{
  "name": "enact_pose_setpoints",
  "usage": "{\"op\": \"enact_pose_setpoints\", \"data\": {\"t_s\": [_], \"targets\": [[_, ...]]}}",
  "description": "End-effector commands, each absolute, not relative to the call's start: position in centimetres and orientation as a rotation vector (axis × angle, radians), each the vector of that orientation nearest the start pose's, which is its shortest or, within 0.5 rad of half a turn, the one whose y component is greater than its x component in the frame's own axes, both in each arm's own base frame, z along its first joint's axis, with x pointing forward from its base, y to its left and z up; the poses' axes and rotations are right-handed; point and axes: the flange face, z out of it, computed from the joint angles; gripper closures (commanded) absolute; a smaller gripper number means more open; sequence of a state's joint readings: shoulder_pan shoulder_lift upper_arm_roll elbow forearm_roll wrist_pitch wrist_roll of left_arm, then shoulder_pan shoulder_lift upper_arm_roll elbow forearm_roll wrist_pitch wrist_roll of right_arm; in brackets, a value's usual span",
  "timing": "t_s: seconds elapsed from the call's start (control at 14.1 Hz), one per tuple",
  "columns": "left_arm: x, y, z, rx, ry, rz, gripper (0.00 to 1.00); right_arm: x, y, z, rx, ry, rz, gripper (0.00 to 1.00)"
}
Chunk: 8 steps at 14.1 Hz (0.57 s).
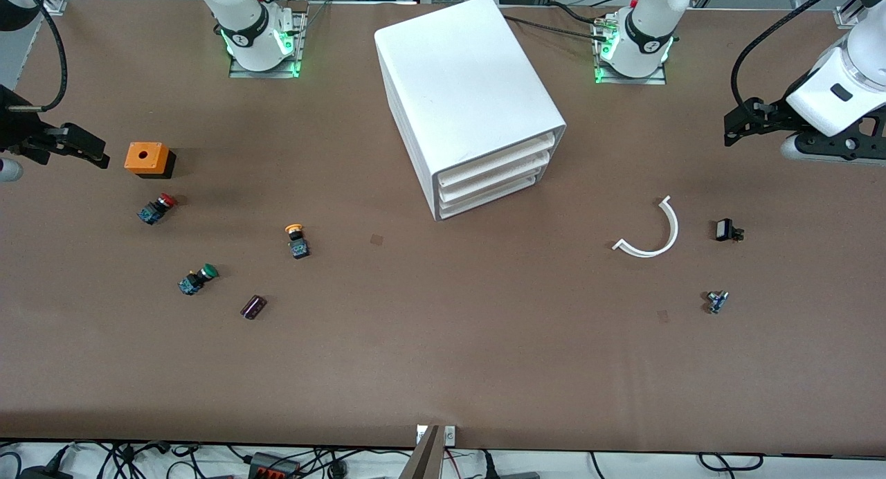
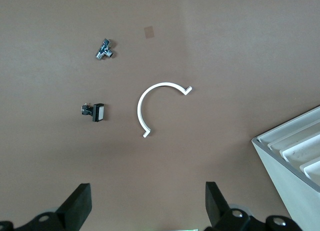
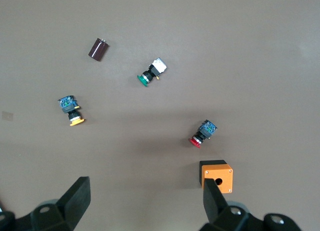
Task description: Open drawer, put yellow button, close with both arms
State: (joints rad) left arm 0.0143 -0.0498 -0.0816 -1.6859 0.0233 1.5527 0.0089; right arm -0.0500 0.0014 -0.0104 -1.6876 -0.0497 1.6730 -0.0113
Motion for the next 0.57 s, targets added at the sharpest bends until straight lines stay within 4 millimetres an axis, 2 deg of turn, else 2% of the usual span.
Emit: {"op": "enact_pose_setpoints", "data": {"t_s": [0.0,0.35,0.5], "targets": [[53.43,-3.60,60.30,-3.121,0.141,0.136,0.00,55.05,-3.76,58.12,-3.188,0.048,0.010,0.00],[53.44,-3.60,60.32,-3.121,0.143,0.134,0.00,55.06,-3.76,58.10,-3.188,0.048,0.023,0.00],[53.60,-3.92,60.95,-3.120,0.153,0.110,0.00,55.07,-3.77,58.17,-3.188,0.048,0.020,0.00]]}}
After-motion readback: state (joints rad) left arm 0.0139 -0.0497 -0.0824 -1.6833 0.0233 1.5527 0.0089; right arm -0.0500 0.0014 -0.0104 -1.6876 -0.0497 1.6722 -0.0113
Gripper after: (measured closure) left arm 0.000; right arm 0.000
